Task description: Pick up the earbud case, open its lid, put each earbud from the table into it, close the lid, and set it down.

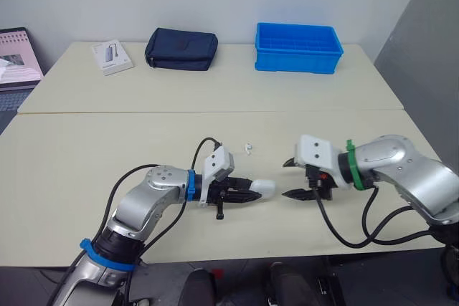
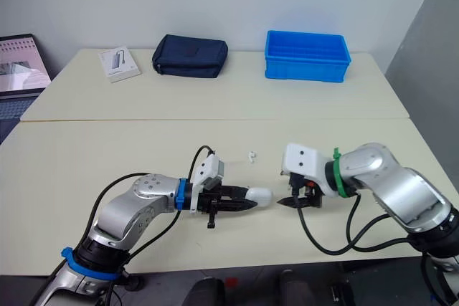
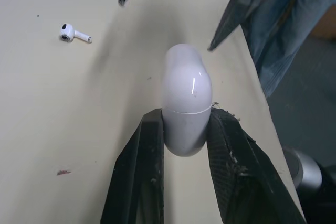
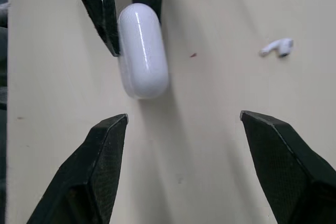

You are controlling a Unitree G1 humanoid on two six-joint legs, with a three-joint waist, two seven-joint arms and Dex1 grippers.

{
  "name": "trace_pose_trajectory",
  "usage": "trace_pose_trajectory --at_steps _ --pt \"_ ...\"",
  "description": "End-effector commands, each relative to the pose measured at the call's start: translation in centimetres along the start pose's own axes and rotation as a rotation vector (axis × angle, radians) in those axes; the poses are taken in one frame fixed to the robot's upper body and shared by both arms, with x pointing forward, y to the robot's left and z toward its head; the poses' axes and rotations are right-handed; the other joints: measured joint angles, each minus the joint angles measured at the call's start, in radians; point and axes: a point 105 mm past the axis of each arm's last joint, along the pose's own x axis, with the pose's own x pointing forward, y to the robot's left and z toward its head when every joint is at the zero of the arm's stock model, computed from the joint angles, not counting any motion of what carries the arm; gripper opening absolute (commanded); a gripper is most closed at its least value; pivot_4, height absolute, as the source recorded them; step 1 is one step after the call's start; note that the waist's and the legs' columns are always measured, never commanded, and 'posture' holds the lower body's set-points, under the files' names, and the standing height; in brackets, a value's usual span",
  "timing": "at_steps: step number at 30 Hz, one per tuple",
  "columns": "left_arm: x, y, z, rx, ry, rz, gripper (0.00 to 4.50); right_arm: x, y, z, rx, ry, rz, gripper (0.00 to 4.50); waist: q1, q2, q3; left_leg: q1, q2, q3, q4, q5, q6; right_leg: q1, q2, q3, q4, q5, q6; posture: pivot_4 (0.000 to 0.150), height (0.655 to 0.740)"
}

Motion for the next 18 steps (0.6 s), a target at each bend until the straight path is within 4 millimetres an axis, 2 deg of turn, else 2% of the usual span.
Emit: trace_pose_trajectory --at_steps 1,12,18 --pt "-0.6 -0.2 0.7 0.010 -0.112 0.006 0.77 -0.9 1.0 2.5 -0.103 -0.100 0.020 3.61 0.000 0.000 0.000 0.000 0.000 0.000 0.000 0.000 0.000 0.000 0.000 0.000 0.000 0.000 0.000 0.150 0.7391" --pt "-0.1 -1.2 0.9 0.102 -0.143 -0.039 0.77 1.8 0.7 2.6 -0.033 -0.106 -0.008 3.61 0.001 0.000 0.000 0.000 0.000 0.000 0.007 0.000 0.000 0.003 0.000 0.001 0.000 0.003 0.001 0.150 0.7391" --pt "-0.2 -1.8 0.8 0.135 -0.123 -0.068 0.77 1.6 -0.6 3.1 -0.021 -0.107 -0.024 3.61 0.000 0.000 0.000 0.000 0.000 0.000 0.007 0.000 0.000 0.003 0.000 0.001 0.000 0.004 0.001 0.150 0.7391"
